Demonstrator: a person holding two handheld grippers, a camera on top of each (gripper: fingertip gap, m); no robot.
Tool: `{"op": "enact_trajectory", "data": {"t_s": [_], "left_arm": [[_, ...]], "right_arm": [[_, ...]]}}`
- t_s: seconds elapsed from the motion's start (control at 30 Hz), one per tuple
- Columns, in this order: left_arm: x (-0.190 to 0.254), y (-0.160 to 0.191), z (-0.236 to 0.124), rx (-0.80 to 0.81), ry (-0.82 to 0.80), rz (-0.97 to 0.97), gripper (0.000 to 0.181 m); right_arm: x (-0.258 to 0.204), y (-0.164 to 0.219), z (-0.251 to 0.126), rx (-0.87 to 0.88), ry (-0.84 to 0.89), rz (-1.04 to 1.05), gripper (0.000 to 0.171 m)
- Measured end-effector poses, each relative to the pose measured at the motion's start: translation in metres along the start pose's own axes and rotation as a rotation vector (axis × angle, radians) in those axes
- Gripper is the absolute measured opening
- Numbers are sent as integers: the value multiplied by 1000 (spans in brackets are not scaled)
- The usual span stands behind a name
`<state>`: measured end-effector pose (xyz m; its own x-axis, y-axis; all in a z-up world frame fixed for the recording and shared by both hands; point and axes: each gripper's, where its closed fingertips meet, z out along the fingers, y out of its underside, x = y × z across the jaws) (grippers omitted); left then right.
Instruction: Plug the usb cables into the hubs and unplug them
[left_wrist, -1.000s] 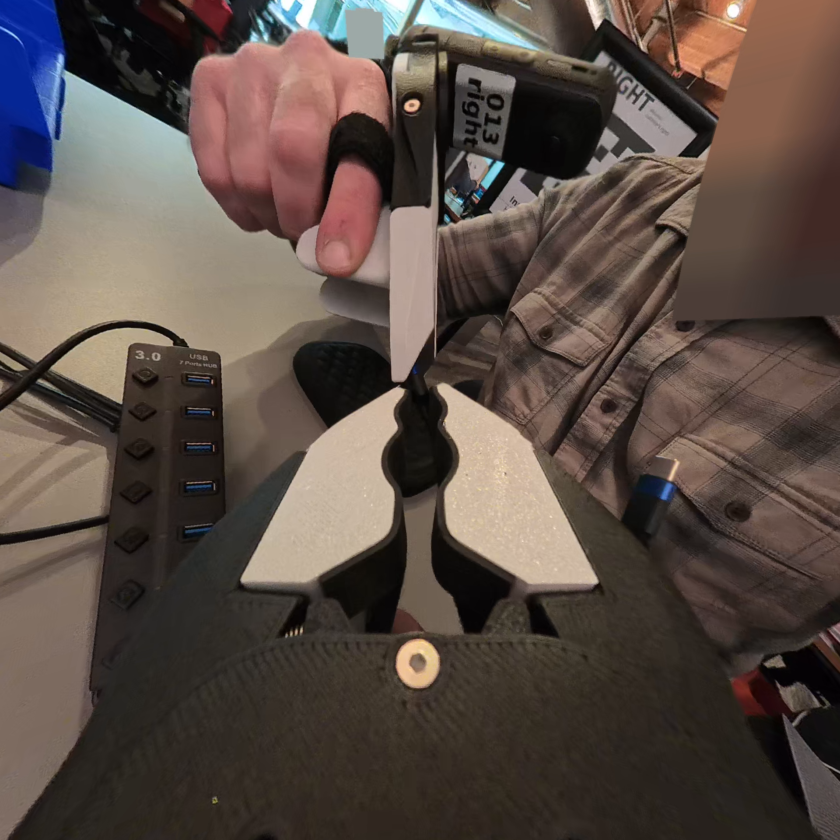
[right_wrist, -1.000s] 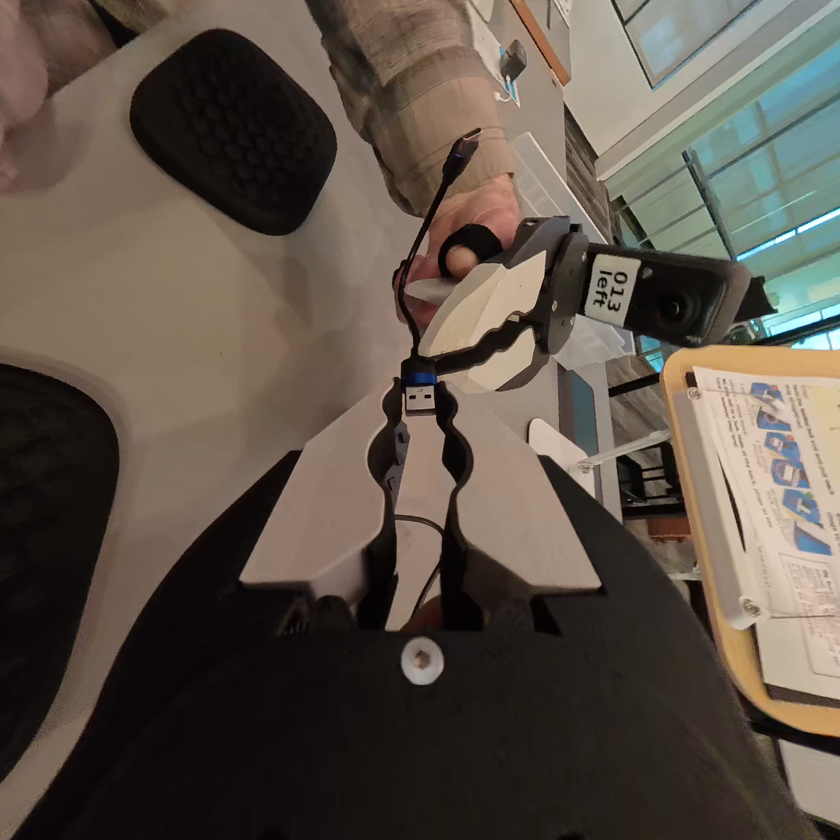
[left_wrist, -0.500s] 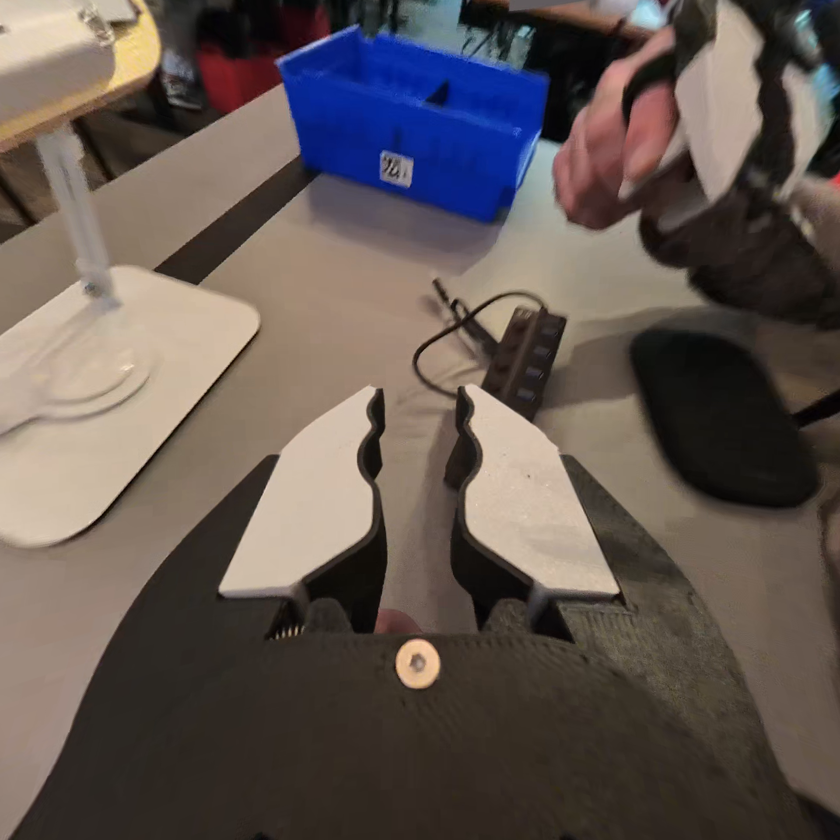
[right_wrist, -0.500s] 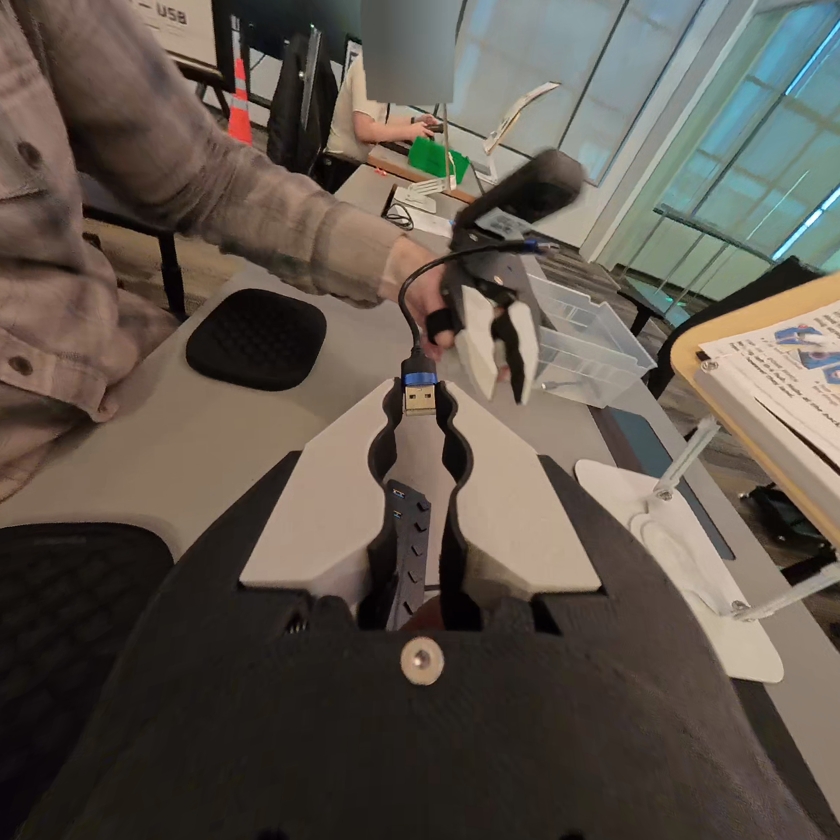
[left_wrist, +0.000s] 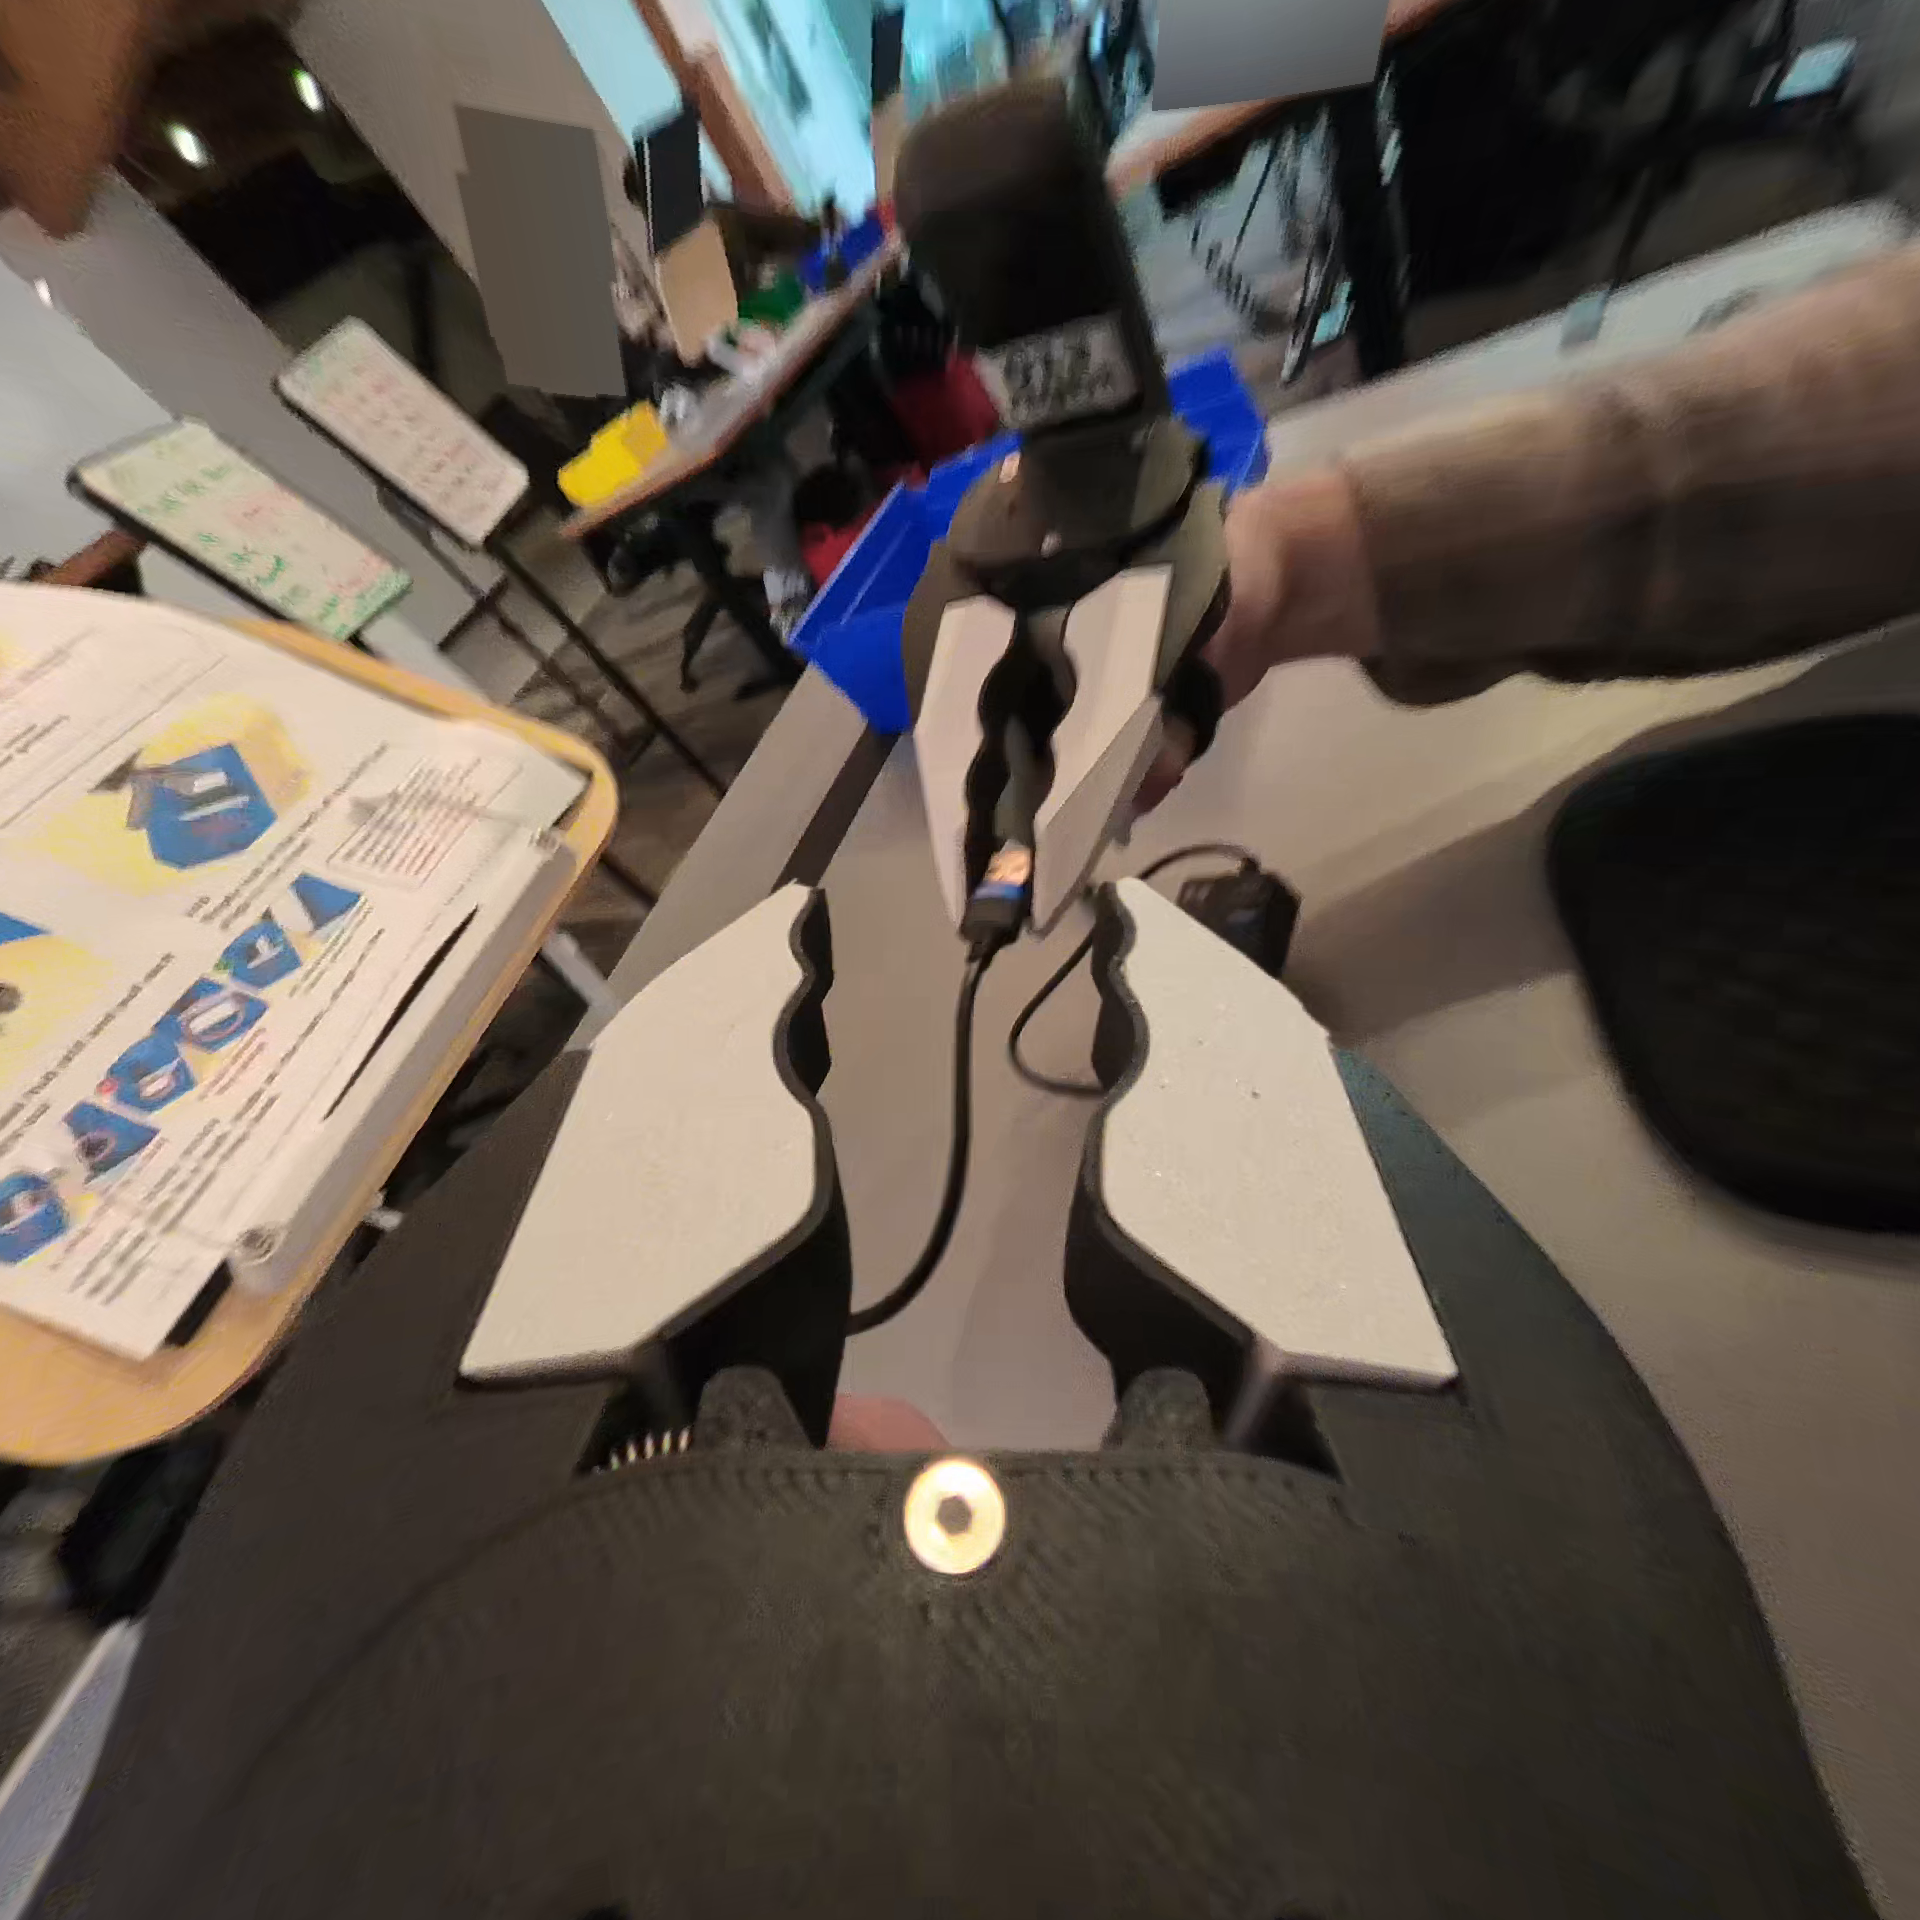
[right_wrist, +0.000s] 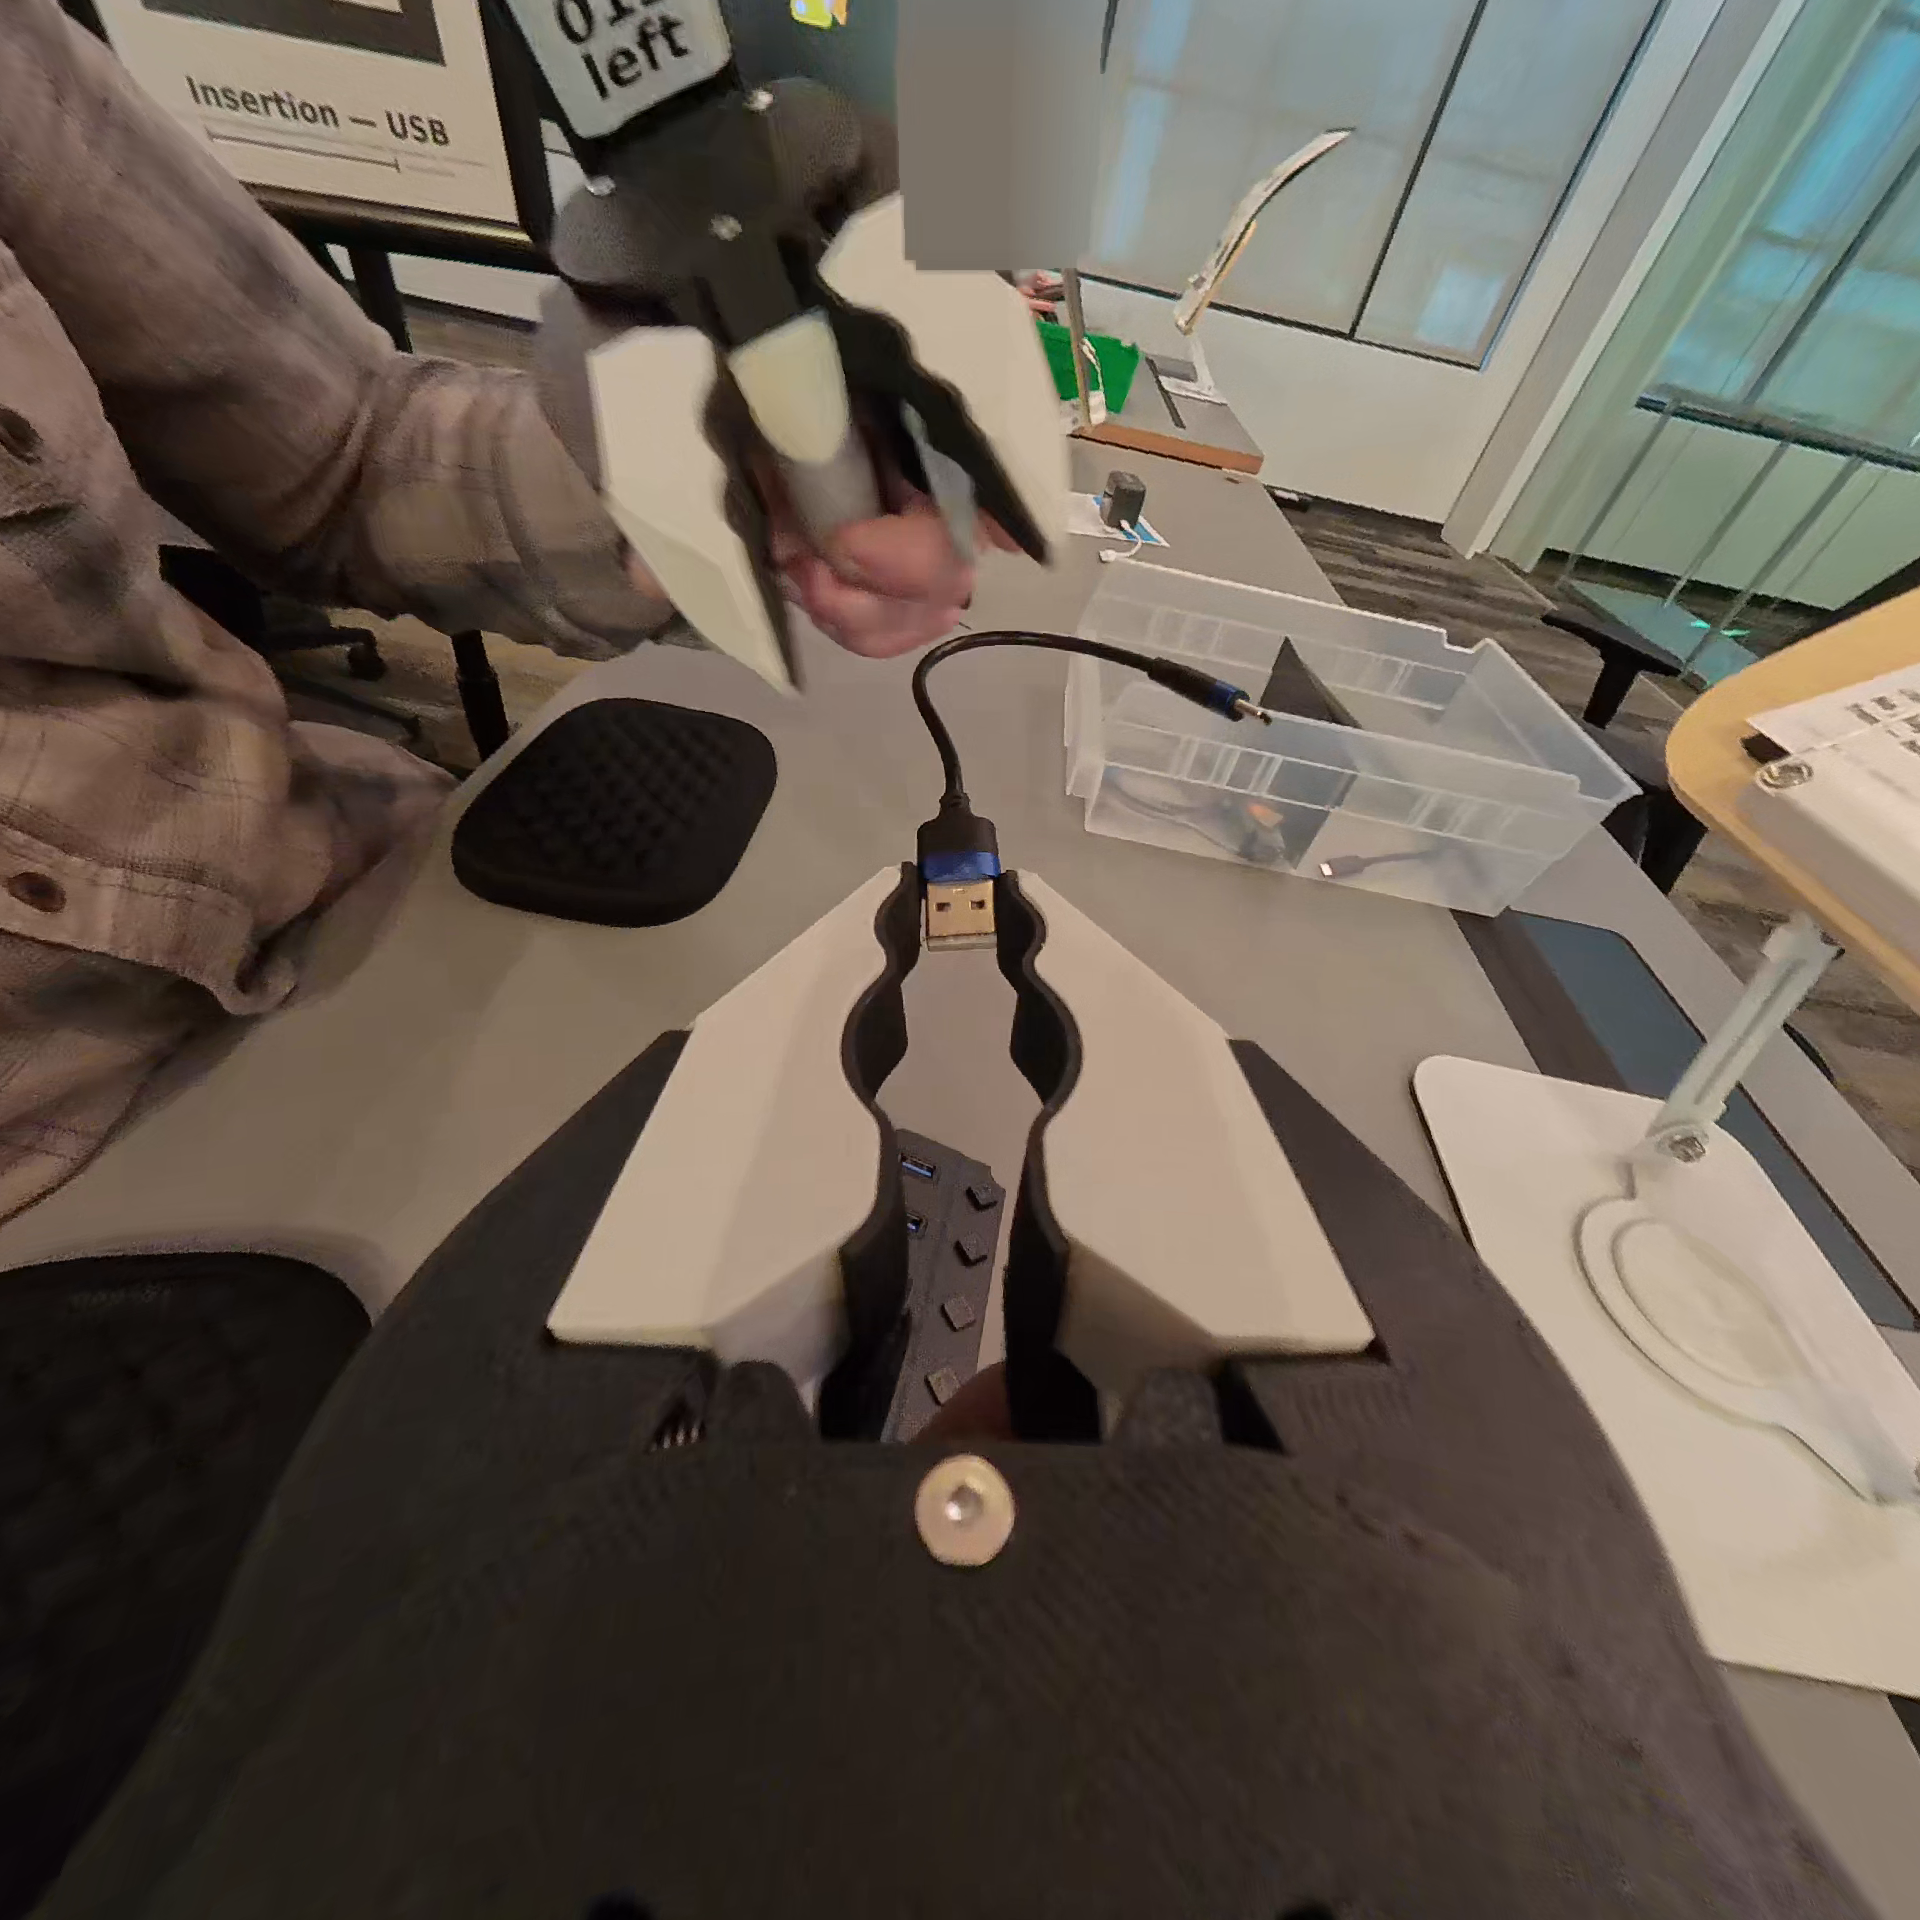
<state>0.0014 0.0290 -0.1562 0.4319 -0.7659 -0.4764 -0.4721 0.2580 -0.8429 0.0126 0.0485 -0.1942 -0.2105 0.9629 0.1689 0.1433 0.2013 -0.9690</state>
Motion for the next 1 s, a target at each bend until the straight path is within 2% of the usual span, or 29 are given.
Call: {"op": "enact_trajectory", "data": {"t_s": [0.1,0.17,0.27,0.37,0.47,0.67,0.77,0.87,0.93,1.0], "left_arm": [[-7,17,9,-149,28,88,51],[-20,5,4,-166,29,161,50],[-7,-13,6,-190,207,108,53],[3,29,16,-376,274,187,61],[3,56,20,-396,264,151,56],[5,29,22,-68,247,-71,35],[3,17,21,101,235,-230,32],[6,16,22,203,267,-371,32],[1,15,22,251,209,-390,31],[2,11,20,287,222,-426,28]], "right_arm": [[-3,5,5,-43,-9,-28,13],[-7,9,10,-69,-24,-44,13],[-11,12,18,-100,-46,-79,13],[-11,2,21,-47,-54,-81,13],[-10,-9,16,32,-57,-57,13],[-8,-17,11,143,-73,12,13],[-6,-22,8,204,-72,37,13],[-3,-25,8,226,-70,48,12],[-2,-26,9,221,-72,48,12],[-1,-27,9,214,-75,44,12]]}}
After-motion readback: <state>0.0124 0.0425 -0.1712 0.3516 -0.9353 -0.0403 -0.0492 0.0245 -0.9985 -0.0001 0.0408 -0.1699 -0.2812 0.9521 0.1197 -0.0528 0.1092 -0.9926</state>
